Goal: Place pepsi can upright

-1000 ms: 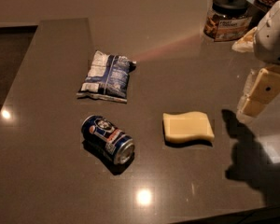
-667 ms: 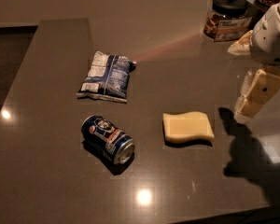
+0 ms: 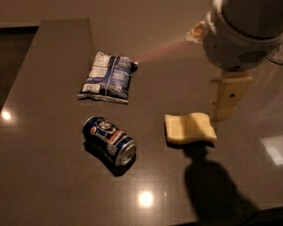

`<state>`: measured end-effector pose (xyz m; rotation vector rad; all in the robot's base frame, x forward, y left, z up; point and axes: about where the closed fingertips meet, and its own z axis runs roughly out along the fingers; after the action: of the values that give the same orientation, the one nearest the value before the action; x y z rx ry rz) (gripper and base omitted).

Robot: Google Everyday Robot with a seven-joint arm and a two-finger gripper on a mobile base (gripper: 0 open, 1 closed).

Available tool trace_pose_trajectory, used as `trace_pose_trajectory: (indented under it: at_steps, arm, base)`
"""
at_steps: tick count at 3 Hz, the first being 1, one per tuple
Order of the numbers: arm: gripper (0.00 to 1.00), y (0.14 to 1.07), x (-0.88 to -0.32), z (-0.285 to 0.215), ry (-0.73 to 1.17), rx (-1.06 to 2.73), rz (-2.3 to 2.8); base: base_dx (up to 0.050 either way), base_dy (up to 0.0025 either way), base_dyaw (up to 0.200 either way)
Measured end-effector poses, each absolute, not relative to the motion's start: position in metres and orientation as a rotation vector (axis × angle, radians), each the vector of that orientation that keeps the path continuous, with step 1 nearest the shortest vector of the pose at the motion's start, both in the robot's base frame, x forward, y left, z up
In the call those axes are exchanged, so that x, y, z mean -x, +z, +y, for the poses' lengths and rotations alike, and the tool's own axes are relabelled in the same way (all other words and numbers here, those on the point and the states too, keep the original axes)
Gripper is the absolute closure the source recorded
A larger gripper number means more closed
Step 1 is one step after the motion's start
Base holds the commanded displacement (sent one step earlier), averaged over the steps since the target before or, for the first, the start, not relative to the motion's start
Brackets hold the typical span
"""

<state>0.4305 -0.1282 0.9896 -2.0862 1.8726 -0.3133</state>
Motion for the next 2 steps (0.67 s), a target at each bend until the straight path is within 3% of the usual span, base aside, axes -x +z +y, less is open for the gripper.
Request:
trace_pose_trajectory:
  at_steps: [1,2]
  arm:
    - [0.0,1.0085,-0.4168,-0.109,-0.473,2.143,1.786]
    - [0.0,1.0086,-0.4168,-0.109,-0.473,2.143,1.785]
  base:
    - [0.0,0.0,0.0]
    - [0.0,0.0,0.0]
